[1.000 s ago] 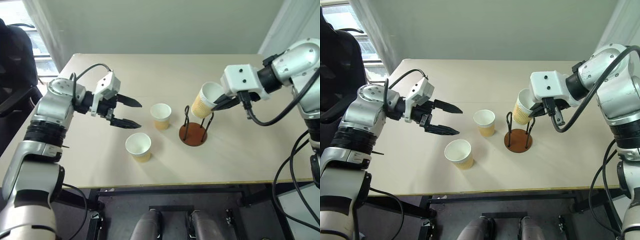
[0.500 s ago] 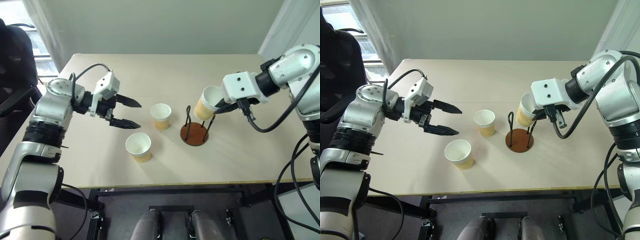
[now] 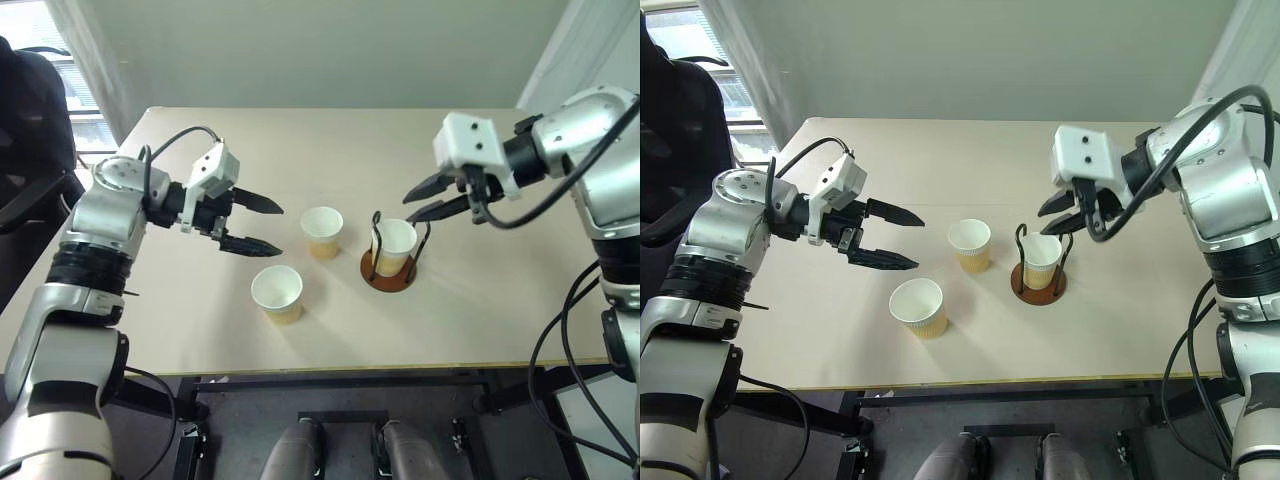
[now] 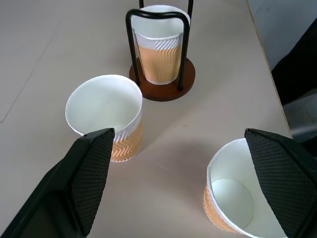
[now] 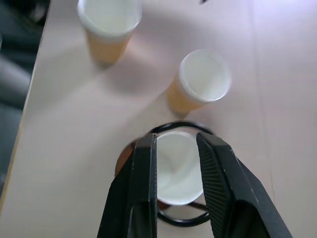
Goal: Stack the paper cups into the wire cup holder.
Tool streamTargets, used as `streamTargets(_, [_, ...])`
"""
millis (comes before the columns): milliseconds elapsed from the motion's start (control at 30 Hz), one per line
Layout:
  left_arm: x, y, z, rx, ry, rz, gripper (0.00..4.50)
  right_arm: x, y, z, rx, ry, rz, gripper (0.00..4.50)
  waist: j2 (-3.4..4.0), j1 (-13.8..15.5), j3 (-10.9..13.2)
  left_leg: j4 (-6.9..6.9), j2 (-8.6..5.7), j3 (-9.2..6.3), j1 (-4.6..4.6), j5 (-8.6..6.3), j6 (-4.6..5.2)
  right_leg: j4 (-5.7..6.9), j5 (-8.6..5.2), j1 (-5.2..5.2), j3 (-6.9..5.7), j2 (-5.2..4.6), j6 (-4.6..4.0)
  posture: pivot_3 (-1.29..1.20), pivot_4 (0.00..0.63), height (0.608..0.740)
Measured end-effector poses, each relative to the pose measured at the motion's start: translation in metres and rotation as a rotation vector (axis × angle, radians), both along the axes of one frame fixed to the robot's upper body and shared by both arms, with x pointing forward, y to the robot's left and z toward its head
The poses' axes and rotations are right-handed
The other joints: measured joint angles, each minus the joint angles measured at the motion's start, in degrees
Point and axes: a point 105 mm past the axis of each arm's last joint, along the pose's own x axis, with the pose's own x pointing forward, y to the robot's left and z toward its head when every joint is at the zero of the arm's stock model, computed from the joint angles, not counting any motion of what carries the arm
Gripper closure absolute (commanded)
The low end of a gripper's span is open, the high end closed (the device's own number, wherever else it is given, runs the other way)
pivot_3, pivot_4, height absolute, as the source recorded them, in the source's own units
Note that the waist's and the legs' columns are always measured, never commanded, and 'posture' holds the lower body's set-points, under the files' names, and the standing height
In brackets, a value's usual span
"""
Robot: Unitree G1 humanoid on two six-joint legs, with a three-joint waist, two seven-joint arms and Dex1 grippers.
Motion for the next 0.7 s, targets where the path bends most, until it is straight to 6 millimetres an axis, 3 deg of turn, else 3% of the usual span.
streamTargets(167, [0.007, 0.01, -0.001, 0.029, -0.02, 0.045, 0.0, 0.003, -0.027, 0.006, 0.151, 0.069, -0.156, 3.32, 0.0, 0.13, 0.0, -0.01, 0.0, -0.01, 0.0, -0.01, -0.02, -0.01, -0.01, 0.0, 0.0, 0.0, -0.02, 0.0, 0.15, 0.74])
streamTargets(400, [0.021, 0.014, 0.024, 0.174, -0.192, 0.045, 0.0, 0.004, -0.047, -0.001, 0.196, 0.12, -0.24, 3.32, 0.0, 0.09, 0.0, -0.03, 0.0, -0.01, 0.0, 0.0, -0.04, 0.0, -0.02, 0.0, 0.01, 0.0, -0.01, 0.0, 0.15, 0.74])
streamTargets(700, [0.033, 0.004, 0.011, 0.477, -0.299, -0.068, 0.0, 0.003, -0.057, 0.002, 0.215, 0.125, -0.246, 3.32, 0.0, 0.15, 0.0, -0.02, -0.01, -0.11, -0.16, -0.07, 0.01, -0.04, -0.06, -0.08, 0.0, 0.01, 0.09, 0.0, 0.15, 0.74])
